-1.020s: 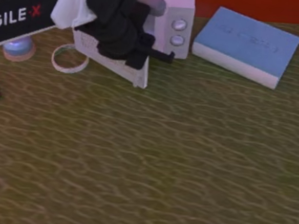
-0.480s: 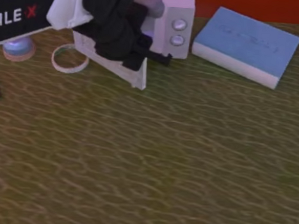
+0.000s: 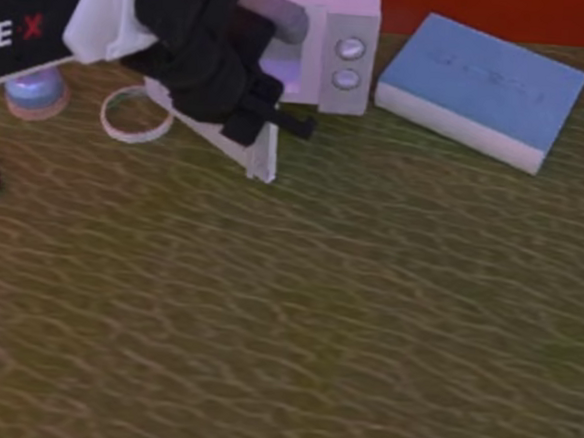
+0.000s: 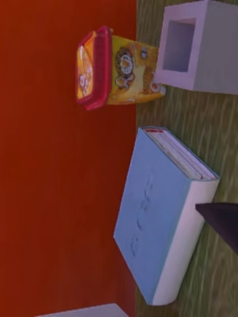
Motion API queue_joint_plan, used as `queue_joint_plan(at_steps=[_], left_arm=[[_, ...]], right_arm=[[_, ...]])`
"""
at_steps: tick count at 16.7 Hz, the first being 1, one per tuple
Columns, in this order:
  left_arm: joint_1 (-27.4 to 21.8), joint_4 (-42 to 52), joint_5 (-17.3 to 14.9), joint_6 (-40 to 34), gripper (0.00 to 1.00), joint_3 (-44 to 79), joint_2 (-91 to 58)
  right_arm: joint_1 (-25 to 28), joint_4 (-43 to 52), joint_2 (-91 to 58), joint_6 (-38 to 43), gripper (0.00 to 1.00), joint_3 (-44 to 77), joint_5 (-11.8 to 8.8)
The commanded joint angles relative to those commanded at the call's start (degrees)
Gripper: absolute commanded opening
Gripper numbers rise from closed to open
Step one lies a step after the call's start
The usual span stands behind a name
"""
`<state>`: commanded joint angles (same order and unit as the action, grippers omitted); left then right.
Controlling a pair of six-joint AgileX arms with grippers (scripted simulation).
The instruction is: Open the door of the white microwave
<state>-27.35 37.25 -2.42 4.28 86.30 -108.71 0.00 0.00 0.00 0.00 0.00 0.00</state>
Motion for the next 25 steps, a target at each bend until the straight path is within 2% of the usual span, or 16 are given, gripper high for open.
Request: queue_joint_plan(at_steps=[21,25], left_arm=[[0.0,0.0,0.0,0.0,0.0,0.0,0.0],[0.4,0.0,-1.3,1.6,0.0,-1.1,0.7]], right_arm=[[0.0,0.0,0.0,0.0,1.0,0.0,0.0],[0.0,0.0,0.0,0.0,1.0,0.0,0.0]])
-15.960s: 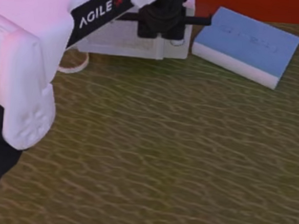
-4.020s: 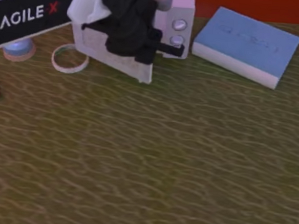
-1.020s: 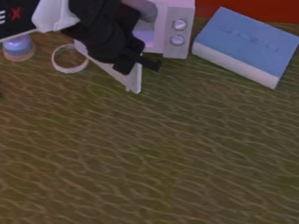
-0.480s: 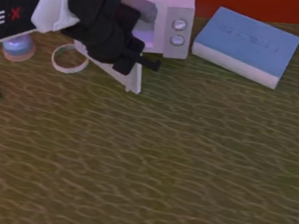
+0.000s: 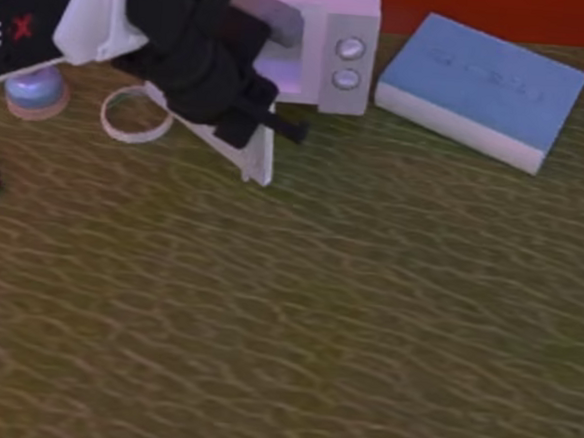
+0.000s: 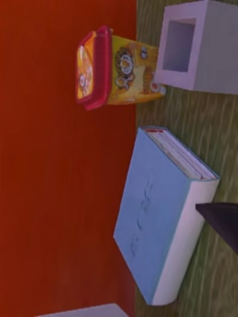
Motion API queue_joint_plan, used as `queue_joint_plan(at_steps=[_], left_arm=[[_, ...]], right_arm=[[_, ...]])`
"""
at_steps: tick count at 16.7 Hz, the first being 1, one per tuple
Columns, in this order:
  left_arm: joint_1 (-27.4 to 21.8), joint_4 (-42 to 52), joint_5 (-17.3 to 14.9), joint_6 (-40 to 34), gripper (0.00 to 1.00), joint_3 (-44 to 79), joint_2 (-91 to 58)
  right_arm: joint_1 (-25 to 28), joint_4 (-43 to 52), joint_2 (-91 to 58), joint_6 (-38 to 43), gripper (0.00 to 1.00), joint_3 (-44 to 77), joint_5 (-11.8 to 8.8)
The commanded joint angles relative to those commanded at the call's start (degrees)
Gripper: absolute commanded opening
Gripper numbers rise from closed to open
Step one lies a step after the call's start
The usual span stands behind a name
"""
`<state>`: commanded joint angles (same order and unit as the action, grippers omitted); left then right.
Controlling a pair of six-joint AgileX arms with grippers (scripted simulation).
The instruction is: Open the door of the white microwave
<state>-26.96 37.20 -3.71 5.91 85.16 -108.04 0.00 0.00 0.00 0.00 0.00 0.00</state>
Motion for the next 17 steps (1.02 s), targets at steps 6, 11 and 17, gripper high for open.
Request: queue_joint_plan(at_steps=[6,11,17], left_arm=[[2.3,-0.2,-3.3,6.3,0.0,-3.1,2.6],[2.3,-0.2,-3.3,6.3,0.0,-3.1,2.6],[2.3,-0.2,-3.3,6.3,0.0,-3.1,2.6]], right_arm=[[0.0,0.0,0.0,0.0,1.0,0.0,0.0],[0.0,0.0,0.0,0.0,1.0,0.0,0.0],[0.0,0.0,0.0,0.0,1.0,0.0,0.0]])
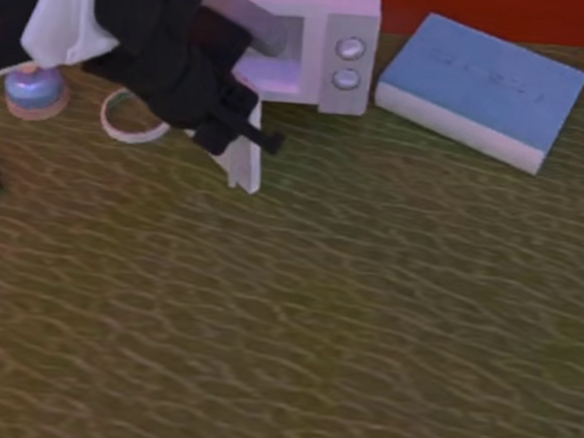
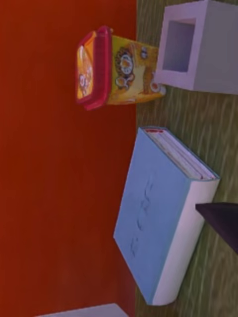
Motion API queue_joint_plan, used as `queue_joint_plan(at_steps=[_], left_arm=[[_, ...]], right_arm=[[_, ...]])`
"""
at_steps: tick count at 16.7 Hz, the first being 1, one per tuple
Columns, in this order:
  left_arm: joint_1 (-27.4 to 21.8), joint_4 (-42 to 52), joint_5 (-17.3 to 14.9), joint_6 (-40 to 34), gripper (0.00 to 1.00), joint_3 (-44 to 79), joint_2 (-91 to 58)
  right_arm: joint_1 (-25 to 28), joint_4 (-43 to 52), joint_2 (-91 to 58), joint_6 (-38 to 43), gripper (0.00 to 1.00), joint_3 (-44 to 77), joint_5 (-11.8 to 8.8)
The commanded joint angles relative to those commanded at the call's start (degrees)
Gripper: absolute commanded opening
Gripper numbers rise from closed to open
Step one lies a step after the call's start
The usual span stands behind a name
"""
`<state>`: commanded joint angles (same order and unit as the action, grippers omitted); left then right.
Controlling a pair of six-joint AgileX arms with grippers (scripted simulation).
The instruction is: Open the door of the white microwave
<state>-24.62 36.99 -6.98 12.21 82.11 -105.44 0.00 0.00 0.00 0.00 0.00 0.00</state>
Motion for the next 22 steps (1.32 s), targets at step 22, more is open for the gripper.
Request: queue_joint_plan(at_steps=[22], left_arm=[[3.1,0.9,-4.6,8.5,0.0,-2.8,2.4]], right_arm=[[0.0,0.0,0.0,0.0,1.0,0.0,0.0]])
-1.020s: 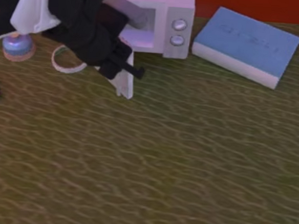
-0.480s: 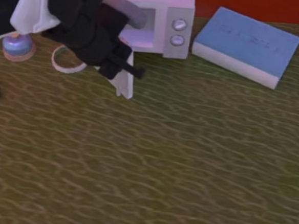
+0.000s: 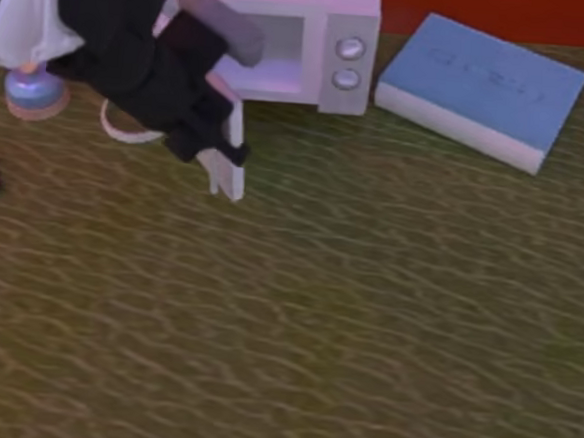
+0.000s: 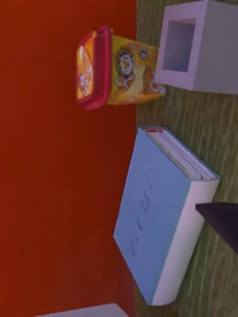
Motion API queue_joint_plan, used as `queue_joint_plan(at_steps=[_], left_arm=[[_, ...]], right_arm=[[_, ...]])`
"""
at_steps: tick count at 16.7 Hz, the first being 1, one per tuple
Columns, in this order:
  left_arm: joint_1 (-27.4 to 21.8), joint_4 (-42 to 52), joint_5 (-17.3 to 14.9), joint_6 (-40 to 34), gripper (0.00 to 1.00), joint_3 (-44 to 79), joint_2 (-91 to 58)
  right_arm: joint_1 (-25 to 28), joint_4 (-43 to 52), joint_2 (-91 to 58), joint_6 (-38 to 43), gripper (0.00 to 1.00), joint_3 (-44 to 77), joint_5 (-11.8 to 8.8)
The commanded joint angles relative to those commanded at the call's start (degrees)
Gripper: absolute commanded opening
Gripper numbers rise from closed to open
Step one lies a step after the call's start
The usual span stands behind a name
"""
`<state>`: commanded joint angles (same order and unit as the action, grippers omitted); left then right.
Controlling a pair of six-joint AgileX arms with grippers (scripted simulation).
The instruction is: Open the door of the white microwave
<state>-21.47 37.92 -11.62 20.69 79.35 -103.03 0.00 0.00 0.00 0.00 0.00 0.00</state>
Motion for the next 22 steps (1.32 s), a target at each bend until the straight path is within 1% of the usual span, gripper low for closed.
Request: queue_joint_plan(at_steps=[2,22], left_arm=[[0.3,0.1,-0.4,0.8,0.0,-0.3,0.2],[0.3,0.1,-0.4,0.8,0.0,-0.3,0.2]], right_arm=[[0.0,0.0,0.0,0.0,1.0,0.0,0.0],[0.0,0.0,0.0,0.0,1.0,0.0,0.0]])
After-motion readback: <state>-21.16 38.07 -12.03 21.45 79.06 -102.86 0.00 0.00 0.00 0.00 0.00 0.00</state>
